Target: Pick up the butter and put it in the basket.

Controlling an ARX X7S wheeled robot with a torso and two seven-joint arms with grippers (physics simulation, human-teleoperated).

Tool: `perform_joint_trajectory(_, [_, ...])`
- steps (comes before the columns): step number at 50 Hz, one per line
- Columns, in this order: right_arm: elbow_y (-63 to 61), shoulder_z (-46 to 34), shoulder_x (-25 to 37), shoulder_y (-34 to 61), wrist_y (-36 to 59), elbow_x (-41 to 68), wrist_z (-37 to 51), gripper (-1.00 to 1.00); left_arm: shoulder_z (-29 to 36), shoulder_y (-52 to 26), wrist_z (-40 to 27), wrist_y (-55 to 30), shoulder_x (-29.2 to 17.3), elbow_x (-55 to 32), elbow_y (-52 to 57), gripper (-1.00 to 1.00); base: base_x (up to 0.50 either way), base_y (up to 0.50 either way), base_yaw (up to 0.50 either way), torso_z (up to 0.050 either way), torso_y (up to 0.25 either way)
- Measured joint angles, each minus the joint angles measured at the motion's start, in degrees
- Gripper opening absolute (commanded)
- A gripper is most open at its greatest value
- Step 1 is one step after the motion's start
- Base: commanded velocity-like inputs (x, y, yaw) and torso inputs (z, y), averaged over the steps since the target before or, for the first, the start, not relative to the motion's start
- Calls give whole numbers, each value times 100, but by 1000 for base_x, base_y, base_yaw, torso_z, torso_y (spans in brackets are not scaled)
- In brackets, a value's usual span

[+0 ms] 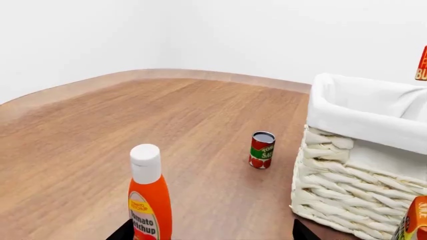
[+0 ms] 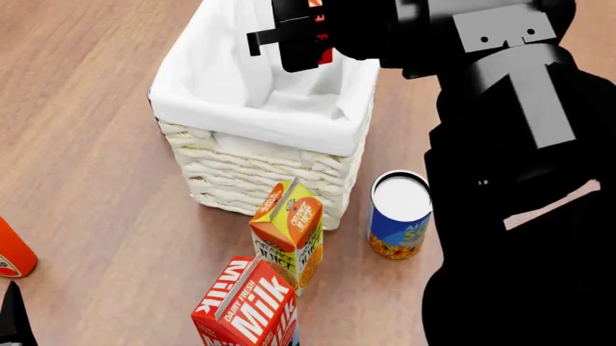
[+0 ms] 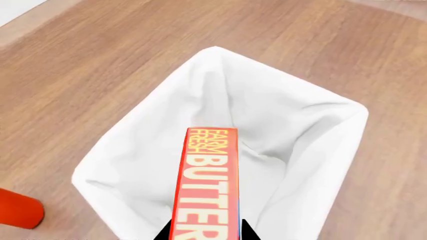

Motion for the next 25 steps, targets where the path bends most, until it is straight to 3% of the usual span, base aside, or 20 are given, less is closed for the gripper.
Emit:
perform_joint_trajectory(4, [0, 114, 1, -1, 27, -124, -40, -100, -1, 2, -17, -11, -5, -13, 13, 100, 0, 0, 1, 0, 3])
perform_joint_trajectory(5, [0, 131, 1, 1, 28, -145, -50, 100, 1, 3, -20, -13, -5, -15, 16, 100, 0, 0, 0, 0, 0])
perform_joint_trajectory(25, [-67, 710, -7, 156, -127, -661, -248, 100, 17, -12, -58, -24, -26, -56, 15, 100, 0, 0, 0, 0, 0])
